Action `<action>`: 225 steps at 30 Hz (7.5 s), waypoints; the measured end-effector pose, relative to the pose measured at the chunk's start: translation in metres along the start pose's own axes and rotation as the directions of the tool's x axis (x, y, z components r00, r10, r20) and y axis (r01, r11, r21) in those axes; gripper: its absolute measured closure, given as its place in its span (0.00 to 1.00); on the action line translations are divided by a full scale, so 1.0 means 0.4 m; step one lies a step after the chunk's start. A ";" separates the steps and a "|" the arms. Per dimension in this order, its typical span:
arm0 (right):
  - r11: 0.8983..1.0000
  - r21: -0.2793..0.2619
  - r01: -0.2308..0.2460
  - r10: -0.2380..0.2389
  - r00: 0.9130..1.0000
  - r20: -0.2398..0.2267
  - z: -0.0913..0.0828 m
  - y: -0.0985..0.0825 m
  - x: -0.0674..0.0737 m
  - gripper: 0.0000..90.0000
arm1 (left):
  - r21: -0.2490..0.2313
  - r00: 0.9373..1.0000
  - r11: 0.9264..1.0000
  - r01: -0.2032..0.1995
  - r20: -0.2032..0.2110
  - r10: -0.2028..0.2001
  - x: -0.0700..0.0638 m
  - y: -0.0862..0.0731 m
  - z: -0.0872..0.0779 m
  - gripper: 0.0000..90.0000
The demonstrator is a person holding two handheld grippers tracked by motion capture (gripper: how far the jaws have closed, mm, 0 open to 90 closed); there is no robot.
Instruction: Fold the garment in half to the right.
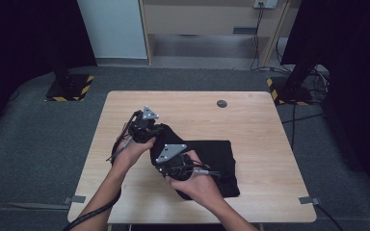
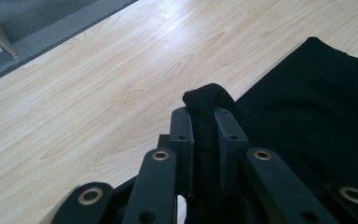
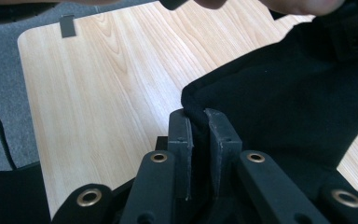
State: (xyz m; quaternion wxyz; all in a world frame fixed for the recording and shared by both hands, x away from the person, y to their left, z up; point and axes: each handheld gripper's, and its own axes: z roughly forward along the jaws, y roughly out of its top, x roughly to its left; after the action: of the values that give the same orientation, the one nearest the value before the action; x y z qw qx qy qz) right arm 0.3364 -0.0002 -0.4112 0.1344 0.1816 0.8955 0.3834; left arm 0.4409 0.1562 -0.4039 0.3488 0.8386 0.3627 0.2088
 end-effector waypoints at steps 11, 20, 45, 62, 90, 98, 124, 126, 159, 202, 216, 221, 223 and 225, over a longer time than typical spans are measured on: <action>0.999 -0.016 -0.044 0.044 0.999 0.012 -0.051 -0.030 -0.035 0.91 | 0.001 1.000 1.000 0.001 0.003 -0.001 -0.028 0.043 0.014 0.89; 0.996 -0.035 -0.078 0.079 0.997 0.022 -0.096 -0.045 -0.067 0.91 | -0.016 1.000 1.000 0.011 0.013 -0.011 -0.048 0.080 0.025 0.89; 0.995 -0.044 -0.094 0.096 0.995 0.036 -0.154 -0.080 -0.092 0.91 | 0.002 0.999 1.000 -0.027 0.025 0.027 -0.115 0.155 0.069 0.89; 0.992 -0.031 -0.126 0.127 0.989 0.069 -0.187 -0.133 -0.117 0.91 | -0.040 0.996 0.999 0.035 0.089 -0.031 -0.150 0.176 0.120 0.89; 0.980 -0.028 -0.197 0.199 0.975 0.101 -0.226 -0.220 -0.149 0.91 | -0.065 0.992 0.995 0.069 0.108 -0.062 -0.214 0.194 0.186 0.89; 0.977 -0.022 -0.212 0.213 0.971 0.109 -0.233 -0.239 -0.160 0.91 | -0.069 0.989 0.994 0.083 0.127 -0.074 -0.222 0.195 0.205 0.89; 0.970 -0.003 -0.243 0.241 0.961 0.138 -0.234 -0.283 -0.171 0.90 | -0.054 0.985 0.994 0.091 0.153 -0.082 -0.242 0.197 0.245 0.88; 0.970 -0.002 -0.241 0.239 0.961 0.139 -0.233 -0.284 -0.171 0.90 | -0.051 0.985 0.995 0.089 0.153 -0.080 -0.244 0.197 0.248 0.88; 0.964 0.012 -0.264 0.258 0.951 0.171 -0.228 -0.319 -0.165 0.90 | -0.027 0.979 0.996 0.090 0.184 -0.084 -0.283 0.202 0.306 0.86; 0.938 -0.033 -0.345 0.345 0.919 0.194 -0.226 -0.384 -0.171 0.88 | -0.023 0.988 0.988 0.150 0.042 -0.149 -0.108 -0.198 0.110 0.04; 0.924 -0.056 -0.378 0.381 0.900 0.213 -0.245 -0.409 -0.169 0.87 | 0.031 0.991 0.990 0.135 -0.014 -0.135 -0.077 -0.269 0.103 0.04; 0.924 -0.062 -0.378 0.382 0.898 0.217 -0.248 -0.411 -0.161 0.87 | 0.035 0.991 0.990 0.133 -0.023 -0.133 -0.075 -0.274 0.102 0.04; 0.925 -0.054 -0.376 0.378 0.900 0.218 -0.247 -0.419 -0.158 0.86 | 0.029 0.990 0.990 0.138 -0.022 -0.138 -0.075 -0.274 0.099 0.04; 0.922 -0.049 -0.384 0.385 0.897 0.218 -0.247 -0.428 -0.158 0.86 | 0.030 0.990 0.990 0.140 -0.020 -0.139 -0.075 -0.274 0.100 0.04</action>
State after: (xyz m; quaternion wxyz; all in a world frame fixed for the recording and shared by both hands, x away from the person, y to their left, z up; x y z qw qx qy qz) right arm 0.3175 -0.1998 -0.4645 0.1560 0.3964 0.8204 0.3815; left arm 0.3948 0.1706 -0.5144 0.3460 0.8147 0.4267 0.1858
